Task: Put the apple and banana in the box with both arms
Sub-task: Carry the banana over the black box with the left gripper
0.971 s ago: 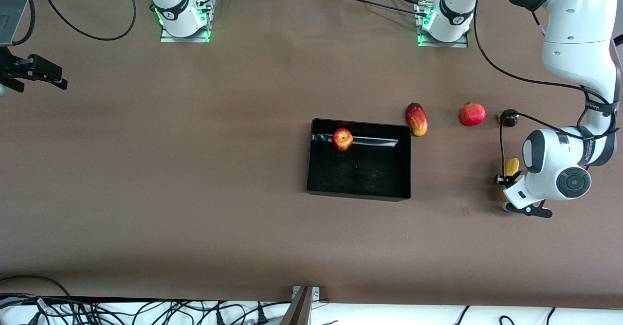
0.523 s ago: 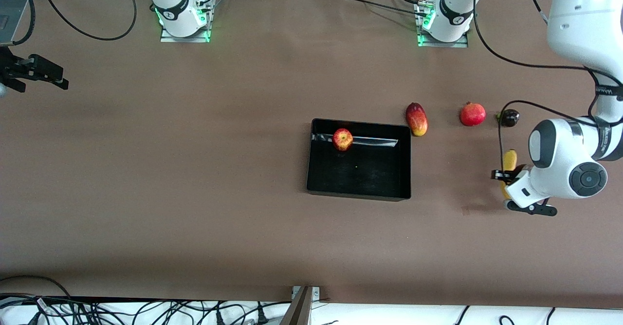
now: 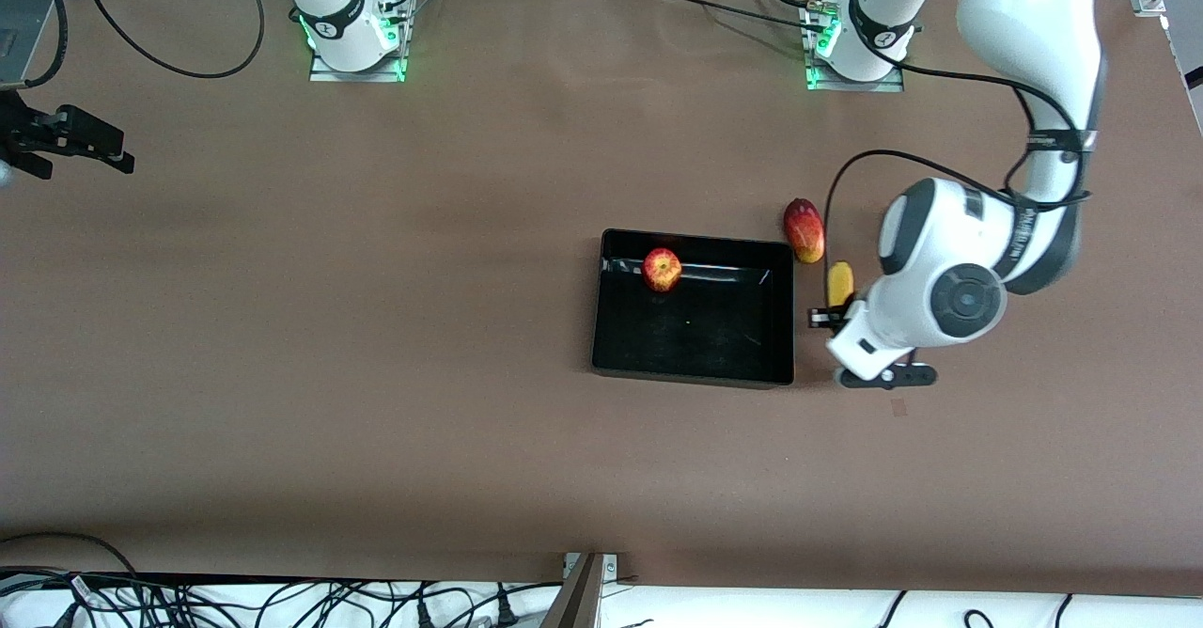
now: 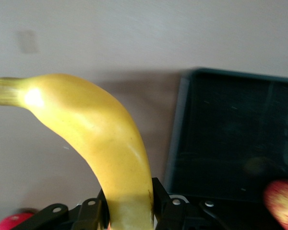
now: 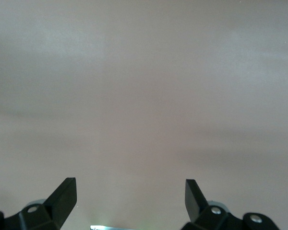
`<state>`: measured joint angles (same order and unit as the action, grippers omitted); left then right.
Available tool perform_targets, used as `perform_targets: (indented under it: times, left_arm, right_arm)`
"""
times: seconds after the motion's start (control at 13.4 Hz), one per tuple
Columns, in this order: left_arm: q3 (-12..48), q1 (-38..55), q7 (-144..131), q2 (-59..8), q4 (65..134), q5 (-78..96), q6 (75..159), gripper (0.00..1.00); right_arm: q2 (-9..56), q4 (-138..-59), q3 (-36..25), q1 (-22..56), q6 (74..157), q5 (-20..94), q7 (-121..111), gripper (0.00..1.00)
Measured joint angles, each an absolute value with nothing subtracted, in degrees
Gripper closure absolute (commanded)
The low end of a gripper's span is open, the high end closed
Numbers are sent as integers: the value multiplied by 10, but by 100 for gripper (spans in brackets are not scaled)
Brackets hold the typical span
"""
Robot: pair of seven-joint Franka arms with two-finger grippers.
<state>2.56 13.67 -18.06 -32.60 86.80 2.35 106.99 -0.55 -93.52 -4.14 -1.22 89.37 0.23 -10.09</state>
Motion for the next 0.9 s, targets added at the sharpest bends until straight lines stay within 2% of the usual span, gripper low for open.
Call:
perform_targets:
  times: [0.45, 0.9]
  left_arm:
    - [109, 142, -246, -341, 870, 24, 1109, 100]
    - [120, 152, -272, -401, 874, 24, 1182, 100]
  right_arm:
    - [-6, -935, -41, -12, 894, 2, -101, 0]
    - [-5, -935, -41, -12, 894, 2, -101, 0]
